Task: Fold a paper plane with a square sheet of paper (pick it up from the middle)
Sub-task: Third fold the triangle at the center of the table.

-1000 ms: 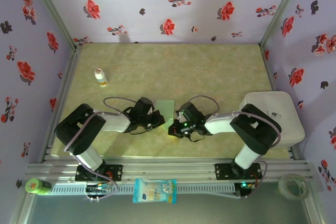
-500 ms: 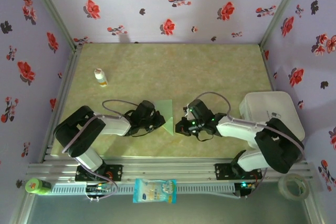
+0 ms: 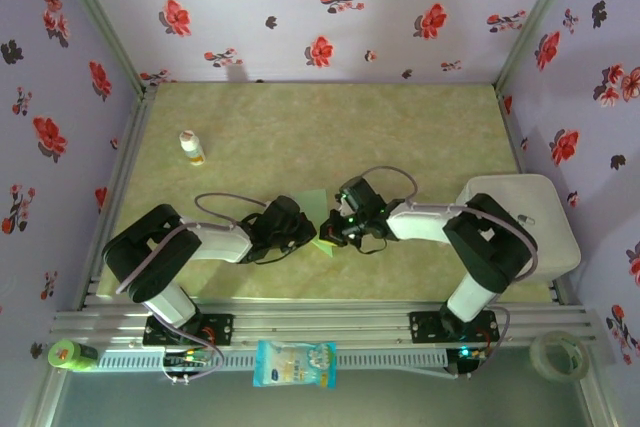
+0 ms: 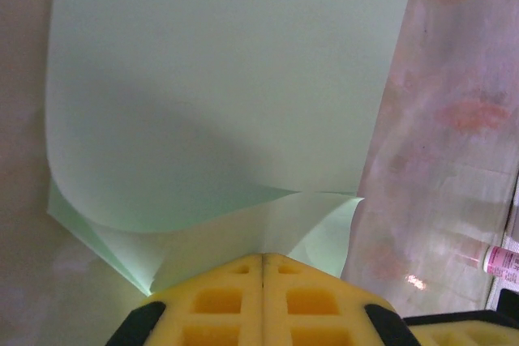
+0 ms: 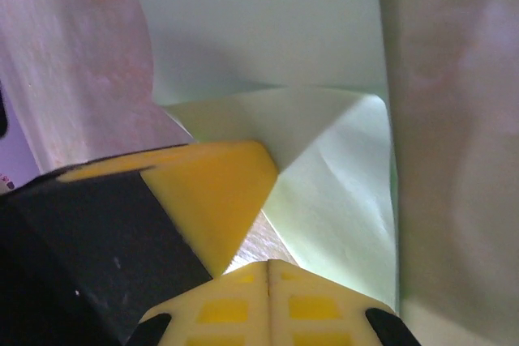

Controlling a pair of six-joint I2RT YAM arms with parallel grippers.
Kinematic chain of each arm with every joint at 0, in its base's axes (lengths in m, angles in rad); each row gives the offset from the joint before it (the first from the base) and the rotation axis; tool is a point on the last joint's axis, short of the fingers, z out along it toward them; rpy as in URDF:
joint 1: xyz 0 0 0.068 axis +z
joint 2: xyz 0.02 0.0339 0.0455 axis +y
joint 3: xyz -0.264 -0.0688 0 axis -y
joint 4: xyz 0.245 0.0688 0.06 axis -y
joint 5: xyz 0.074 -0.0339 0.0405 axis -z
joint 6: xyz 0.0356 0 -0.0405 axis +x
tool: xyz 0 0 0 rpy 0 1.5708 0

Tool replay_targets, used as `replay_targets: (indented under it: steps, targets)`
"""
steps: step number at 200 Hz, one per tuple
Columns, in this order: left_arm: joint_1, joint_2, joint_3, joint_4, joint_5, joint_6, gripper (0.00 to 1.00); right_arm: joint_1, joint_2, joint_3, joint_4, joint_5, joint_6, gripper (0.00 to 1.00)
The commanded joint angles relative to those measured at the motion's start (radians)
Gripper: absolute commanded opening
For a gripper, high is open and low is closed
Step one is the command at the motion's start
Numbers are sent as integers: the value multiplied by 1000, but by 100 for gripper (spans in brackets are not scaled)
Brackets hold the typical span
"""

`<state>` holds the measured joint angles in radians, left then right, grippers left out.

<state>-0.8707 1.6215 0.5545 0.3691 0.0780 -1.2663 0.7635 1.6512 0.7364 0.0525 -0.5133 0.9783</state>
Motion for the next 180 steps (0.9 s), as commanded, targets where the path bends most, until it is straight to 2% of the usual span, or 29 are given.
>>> replay_targets:
  steps: [1, 49, 70, 84, 115, 180]
  targets:
    - [-4, -2, -7, -89, -40, 13, 0, -3, 36, 8, 15, -8, 20, 3]
    - [7, -14, 40, -101, 16, 75, 0, -3, 51, -74, 27, 29, 21, 0]
    - [10, -37, 58, -34, 85, 103, 13, -3, 53, -84, 12, 52, 17, 0]
    - [5, -52, 80, -62, 101, 108, 14, -3, 52, -84, 11, 59, 19, 0]
    - [0, -46, 63, -102, 106, 50, 0, -3, 51, -81, 10, 63, 15, 0]
    - [13, 25, 49, -73, 106, 21, 0, -5, 61, -84, 16, 55, 10, 0]
